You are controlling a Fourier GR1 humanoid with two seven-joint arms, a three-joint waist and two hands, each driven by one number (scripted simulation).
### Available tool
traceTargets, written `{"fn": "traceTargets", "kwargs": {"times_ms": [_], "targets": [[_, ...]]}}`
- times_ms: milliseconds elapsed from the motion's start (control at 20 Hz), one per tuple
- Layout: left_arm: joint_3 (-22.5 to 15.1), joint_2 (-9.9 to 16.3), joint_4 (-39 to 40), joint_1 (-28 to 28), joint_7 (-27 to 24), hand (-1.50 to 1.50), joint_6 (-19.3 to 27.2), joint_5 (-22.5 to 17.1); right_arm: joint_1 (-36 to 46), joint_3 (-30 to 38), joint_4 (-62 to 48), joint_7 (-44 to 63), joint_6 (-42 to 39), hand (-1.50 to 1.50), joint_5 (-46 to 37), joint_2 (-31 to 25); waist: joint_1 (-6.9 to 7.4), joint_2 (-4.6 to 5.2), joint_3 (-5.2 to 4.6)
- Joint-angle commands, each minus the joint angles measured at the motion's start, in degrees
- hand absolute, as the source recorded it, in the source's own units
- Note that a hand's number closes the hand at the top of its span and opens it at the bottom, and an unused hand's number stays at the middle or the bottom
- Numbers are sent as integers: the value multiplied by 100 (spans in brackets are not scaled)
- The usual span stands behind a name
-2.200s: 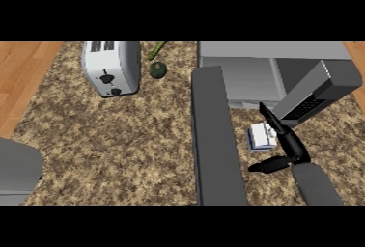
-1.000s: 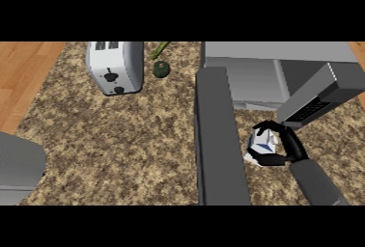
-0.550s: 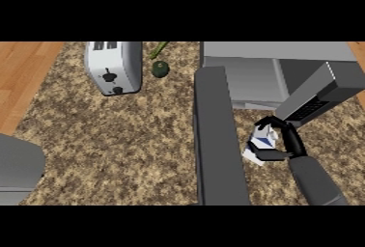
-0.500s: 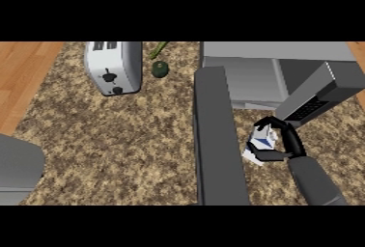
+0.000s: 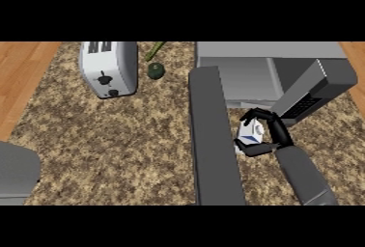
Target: Pick up the milk, place it into the microwave and close the microwave
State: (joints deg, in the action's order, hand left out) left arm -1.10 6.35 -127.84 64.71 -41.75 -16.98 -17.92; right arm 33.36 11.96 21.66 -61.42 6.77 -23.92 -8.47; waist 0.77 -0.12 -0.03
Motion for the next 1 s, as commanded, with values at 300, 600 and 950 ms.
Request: {"fn": "traceTargets", "kwargs": {"times_ms": [300,600,950], "targets": [[542,95,562,-288,1,-150,-317,-266,619,-122,1077,1476,416,150,50,293,-34,-13,-2],[728,174,507,-578,478,-150,-292,-473,1357,-135,294,1897,465,150,-95,324,83,52,7],[738,212,460,-869,664,-150,-262,-440,2217,142,-552,2231,1122,150,-254,-235,265,161,16]]}}
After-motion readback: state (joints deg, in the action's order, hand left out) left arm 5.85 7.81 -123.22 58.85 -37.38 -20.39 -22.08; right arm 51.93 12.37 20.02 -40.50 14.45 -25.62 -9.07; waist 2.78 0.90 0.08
